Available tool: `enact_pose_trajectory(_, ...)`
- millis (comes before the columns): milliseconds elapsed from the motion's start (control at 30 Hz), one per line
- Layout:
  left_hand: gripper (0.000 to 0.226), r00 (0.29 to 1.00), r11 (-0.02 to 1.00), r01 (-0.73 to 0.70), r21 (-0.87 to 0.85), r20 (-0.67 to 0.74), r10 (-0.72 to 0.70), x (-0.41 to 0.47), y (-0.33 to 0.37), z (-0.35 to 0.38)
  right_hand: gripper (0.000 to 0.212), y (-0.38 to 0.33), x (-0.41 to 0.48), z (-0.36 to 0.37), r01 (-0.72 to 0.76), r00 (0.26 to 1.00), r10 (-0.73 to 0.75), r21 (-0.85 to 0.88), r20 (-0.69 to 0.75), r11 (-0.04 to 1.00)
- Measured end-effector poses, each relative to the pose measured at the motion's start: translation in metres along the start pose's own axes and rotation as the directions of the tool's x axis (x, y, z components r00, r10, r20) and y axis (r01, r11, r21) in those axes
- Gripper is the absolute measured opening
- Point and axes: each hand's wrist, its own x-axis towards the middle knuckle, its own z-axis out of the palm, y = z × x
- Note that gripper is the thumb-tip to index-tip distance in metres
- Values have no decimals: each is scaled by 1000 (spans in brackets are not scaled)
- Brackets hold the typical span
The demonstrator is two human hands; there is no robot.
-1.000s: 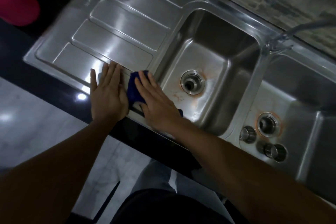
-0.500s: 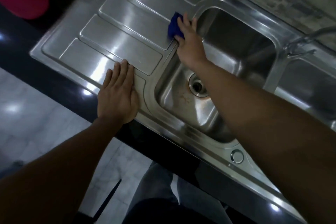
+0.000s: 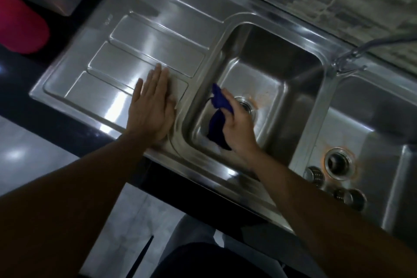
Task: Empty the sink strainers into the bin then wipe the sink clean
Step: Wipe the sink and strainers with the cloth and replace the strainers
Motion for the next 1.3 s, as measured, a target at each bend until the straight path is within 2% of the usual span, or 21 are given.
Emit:
enact_pose_trajectory(67,61,999,999,-48,15,-3,48,22,8,2,48,17,11,-22,36,999,-38,-117,-9,993)
enact_pose_trajectory(200,62,991,991,-132,35,1,132,65,29,10,53,50,19,-32,-41,999,44,-237,10,971)
enact_pose_trajectory(267,59,987,986,-160,40,-5,160,85,39,14,63,67,15,-19,-31,980,82,-266,183,964)
enact_pose_trajectory(333,60,982,980,-190,54,-4,191,101,45,19,85,89,8,-1,106,887,65,-338,457,935)
enact_pose_trajectory(400,62,977,970,-214,118,19,213,108,46,24,92,112,5,14,350,740,63,-463,670,815)
enact_pose_trajectory(467,63,975,963,-220,158,18,220,111,45,27,80,131,7,23,563,634,116,-559,765,609)
enact_pose_trajectory(567,61,974,962,-224,155,-4,227,114,43,30,71,148,17,29,727,628,-23,-576,778,373)
enact_pose_trajectory(633,60,972,958,-229,172,-7,234,115,43,32,68,154,31,35,726,675,-140,-618,725,302)
enact_pose_trajectory(700,60,970,952,-236,193,-5,241,117,42,33,68,152,53,41,606,789,-186,-691,586,394)
enact_pose_trajectory(767,60,970,950,-240,200,0,245,118,42,34,66,146,80,45,421,903,-168,-734,396,533)
enact_pose_trajectory(833,61,969,952,-241,190,0,245,118,41,34,65,144,113,38,247,968,-104,-786,229,567)
enact_pose_trajectory(900,61,969,952,-242,188,-7,248,118,41,35,66,151,145,17,57,998,-17,-824,58,564)
enact_pose_trajectory(1033,59,966,953,-245,178,-38,255,118,41,35,69,185,132,-33,-278,960,116,-805,-256,524)
enact_pose_trajectory(1167,57,964,954,-244,174,-61,257,117,43,33,71,183,84,-2,-568,817,299,-595,-493,569)
enact_pose_trajectory(1233,57,964,953,-244,177,-64,259,116,43,34,70,172,61,30,-615,774,320,-529,-546,585)
enact_pose_trajectory(1300,57,963,953,-244,179,-72,260,116,42,36,70,167,37,52,-575,804,286,-560,-521,597)
